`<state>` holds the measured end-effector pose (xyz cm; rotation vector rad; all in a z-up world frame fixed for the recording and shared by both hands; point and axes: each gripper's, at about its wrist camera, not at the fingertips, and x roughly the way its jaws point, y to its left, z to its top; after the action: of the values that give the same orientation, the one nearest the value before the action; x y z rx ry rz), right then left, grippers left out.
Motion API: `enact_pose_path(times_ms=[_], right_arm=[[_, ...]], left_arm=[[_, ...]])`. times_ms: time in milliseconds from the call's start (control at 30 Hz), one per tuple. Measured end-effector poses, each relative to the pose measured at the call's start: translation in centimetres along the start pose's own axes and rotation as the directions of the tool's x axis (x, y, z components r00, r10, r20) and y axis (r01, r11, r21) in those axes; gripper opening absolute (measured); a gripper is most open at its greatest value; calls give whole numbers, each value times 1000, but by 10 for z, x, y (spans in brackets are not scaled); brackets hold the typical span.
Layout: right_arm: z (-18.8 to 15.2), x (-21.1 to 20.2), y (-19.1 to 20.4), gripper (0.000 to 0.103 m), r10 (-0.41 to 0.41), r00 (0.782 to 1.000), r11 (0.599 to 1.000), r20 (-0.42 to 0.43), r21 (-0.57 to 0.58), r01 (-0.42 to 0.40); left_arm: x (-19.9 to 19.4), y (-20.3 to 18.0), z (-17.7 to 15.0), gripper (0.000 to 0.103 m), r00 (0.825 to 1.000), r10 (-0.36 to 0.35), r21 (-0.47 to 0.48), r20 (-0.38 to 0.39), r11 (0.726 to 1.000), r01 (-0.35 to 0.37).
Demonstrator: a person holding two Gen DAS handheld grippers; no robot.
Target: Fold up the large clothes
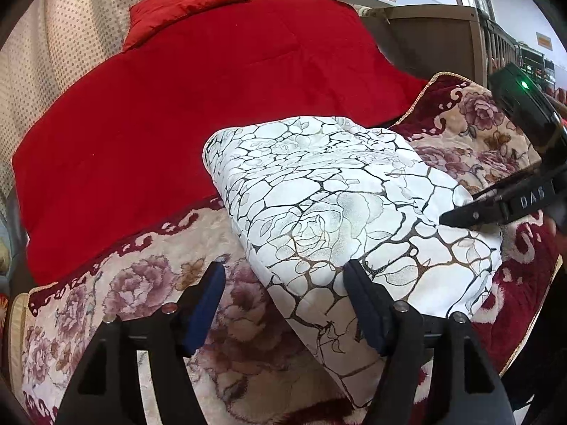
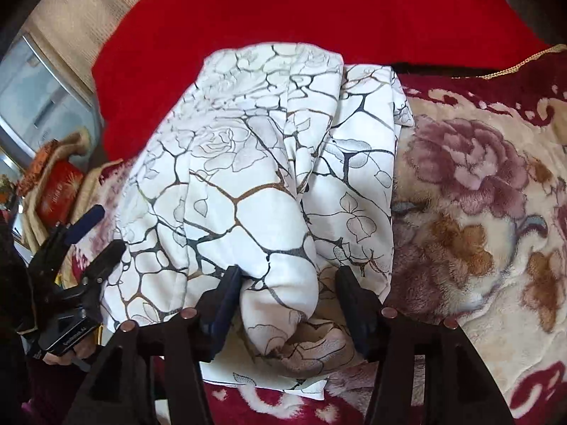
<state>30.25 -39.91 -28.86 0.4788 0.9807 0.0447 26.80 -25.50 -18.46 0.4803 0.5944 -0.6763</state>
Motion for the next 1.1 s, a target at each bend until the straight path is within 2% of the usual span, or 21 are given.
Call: enact_pose_path(times_ms=[67,167,233,300,367,400,533,600,733,833,900,1000,1100], right_arm=[[-3,-2,0,59,-8,1000,1000,16,-12,8],[-5,-3,-2,60,-3,1000,1000,29,-10,3],[-5,-3,-4,61,8,999,1000,35,-5,-8],[-4,-4,-5,61,10,999,1000,36,-7,-9],[-4,0,0,61,7,1000,1000,28,-14,-6],[-2,-2,1,61,8,1000,1000,18,-17,-8],[22,-20,0,61,42,999,999,-30,2,-42],[35,-40,3,61,53,998,999,20,0,-53],[66,-57,9,61,55,990,998,130,11,-57],[83,-33,3,58,55,989,996,134,67,-65],[86,-5,-6,40,47,994,991,103,121,-59],[80,36,-25,39,73,997,977,34,198,-78],[76,34,-31,38,100,994,967,40,231,-107]], left_arm=[[-1,7,7,72,999,-34,-33,-11,999,34],[-7,27,24,72,997,-73,-134,28,988,76],[-3,36,33,73,997,-64,-182,39,981,70],[13,39,39,74,1000,-30,-204,6,979,31],[39,32,39,75,997,4,-176,-74,984,-17],[49,26,37,76,996,32,-155,-86,987,-45],[50,10,38,76,992,106,-84,-61,990,-111],[50,8,37,76,991,121,-64,-53,990,-124],[52,17,35,76,994,90,-104,-59,990,-96],[50,15,34,76,995,86,-110,-57,990,-92],[51,15,33,76,995,85,-108,-54,990,-90],[52,15,32,76,996,73,-108,-56,991,-79],[52,16,32,76,996,73,-105,-52,991,-78]])
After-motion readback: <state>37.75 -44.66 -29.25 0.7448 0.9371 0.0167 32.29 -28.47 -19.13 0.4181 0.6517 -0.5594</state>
